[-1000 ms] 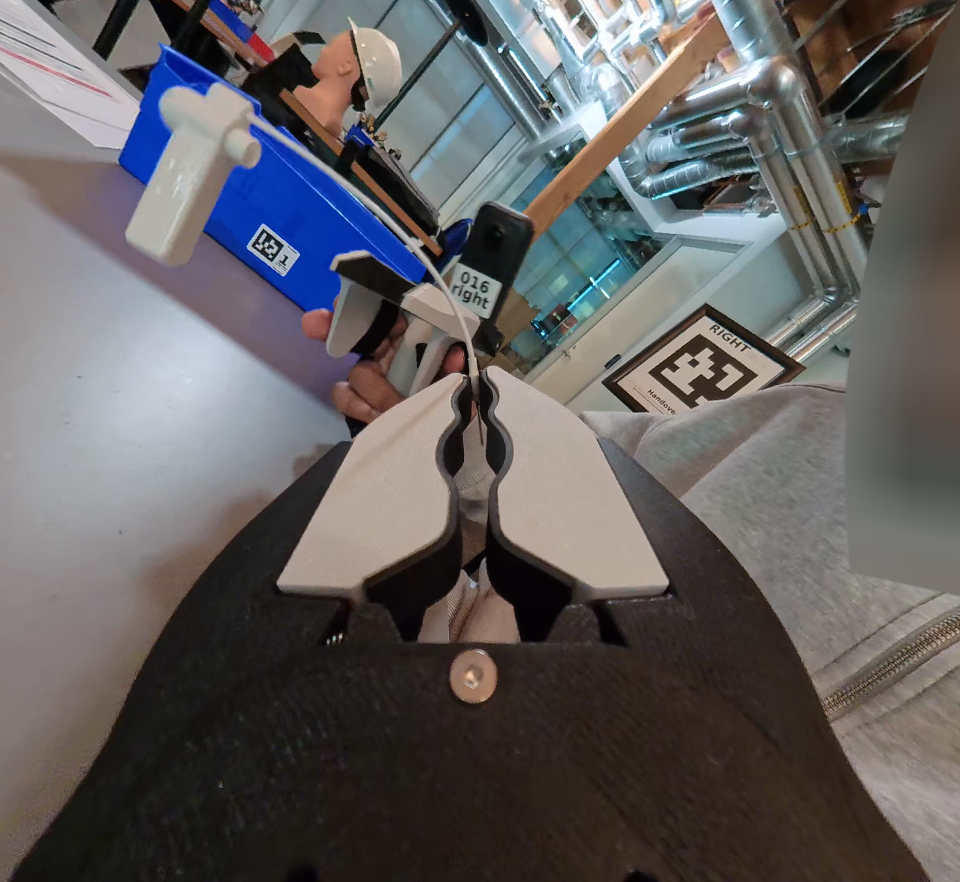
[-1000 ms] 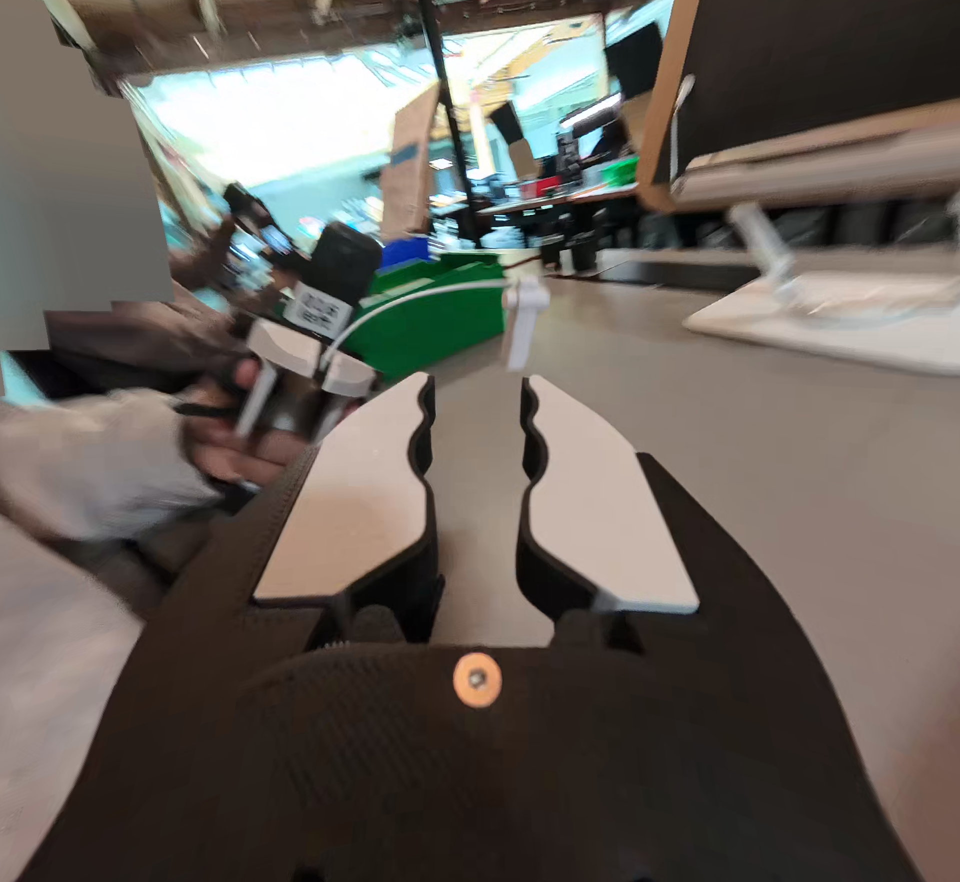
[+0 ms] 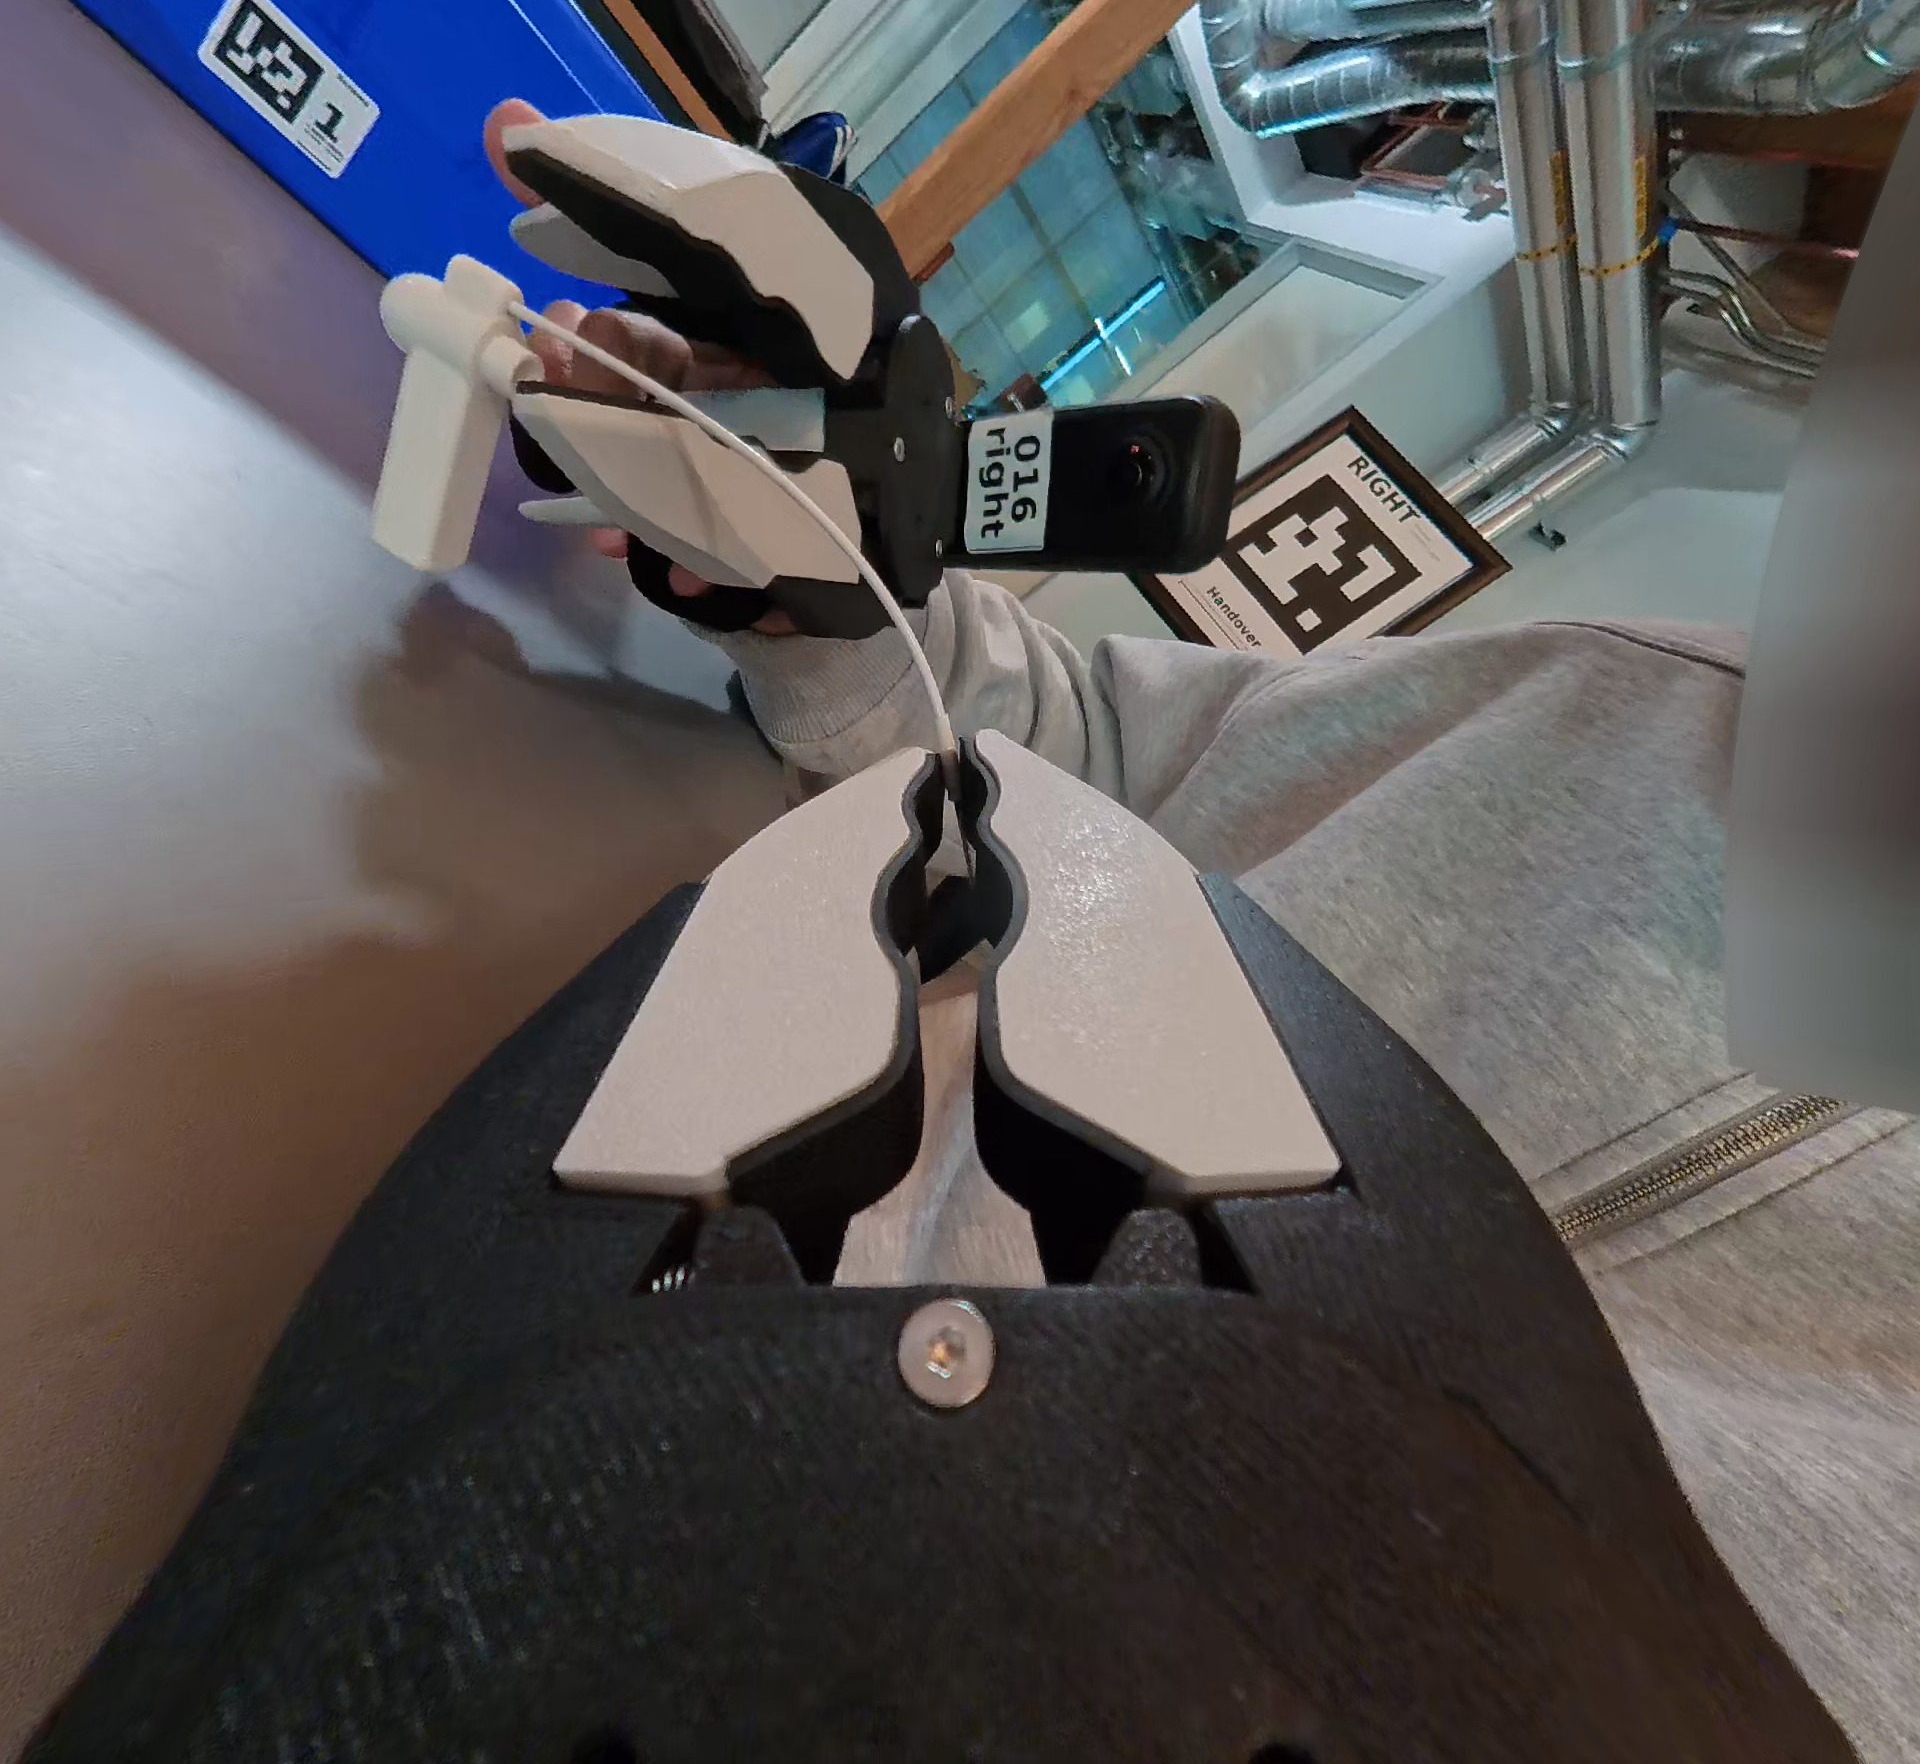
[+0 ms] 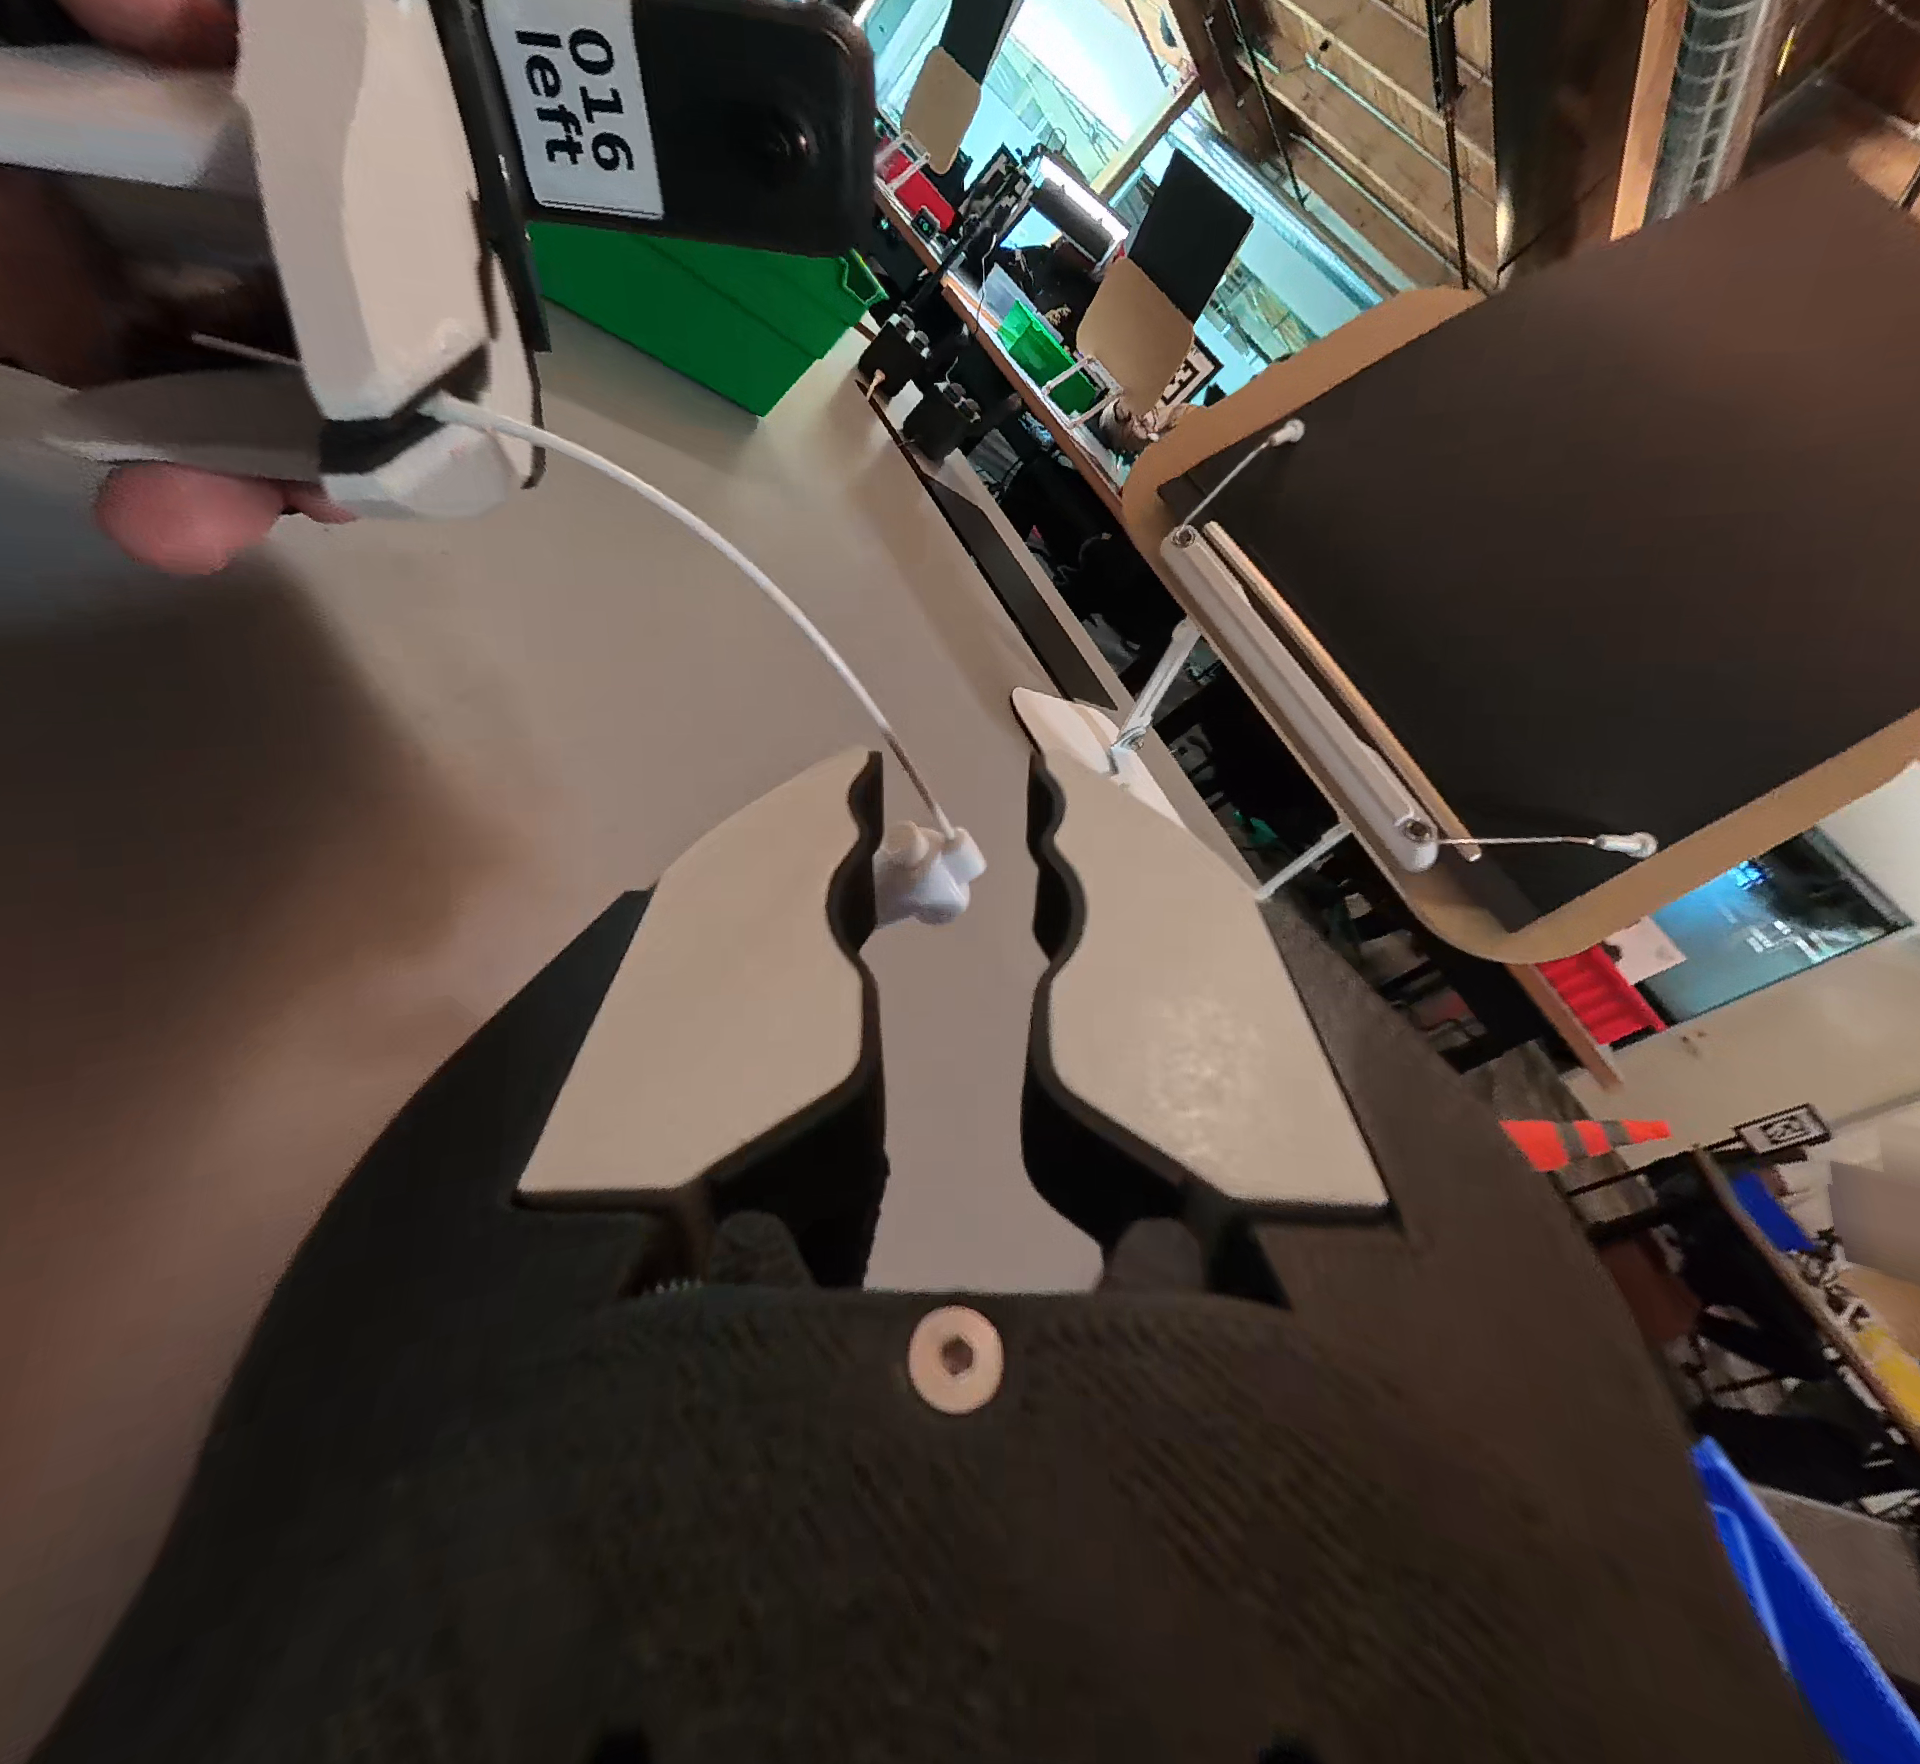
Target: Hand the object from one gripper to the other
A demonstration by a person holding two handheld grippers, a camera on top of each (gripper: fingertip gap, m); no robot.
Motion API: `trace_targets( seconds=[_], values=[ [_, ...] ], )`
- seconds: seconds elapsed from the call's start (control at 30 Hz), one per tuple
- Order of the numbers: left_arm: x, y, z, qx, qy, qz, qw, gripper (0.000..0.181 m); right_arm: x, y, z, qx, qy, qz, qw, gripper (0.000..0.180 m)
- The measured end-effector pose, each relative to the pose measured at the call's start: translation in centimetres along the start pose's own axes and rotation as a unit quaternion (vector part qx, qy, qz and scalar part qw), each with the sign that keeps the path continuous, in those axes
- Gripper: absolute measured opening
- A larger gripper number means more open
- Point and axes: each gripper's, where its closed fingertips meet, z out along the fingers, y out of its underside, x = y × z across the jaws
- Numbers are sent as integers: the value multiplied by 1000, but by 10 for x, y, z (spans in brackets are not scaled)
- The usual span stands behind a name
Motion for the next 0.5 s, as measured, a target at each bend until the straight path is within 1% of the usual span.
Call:
trace_targets(
  seconds=[0.03,0.2,0.5],
  values=[
    [0,0,0,1,1,-2,1000,2,-1,-2,0,3,0,-8,1000,26],
    [0,-2,-2,7,5,-9,1000,2,-9,-7,0,8,-7,-48,999,19],
    [-2,-4,-6,18,26,-47,998,3,-22,-19,1,17,-14,-122,992,13]
  ],
)
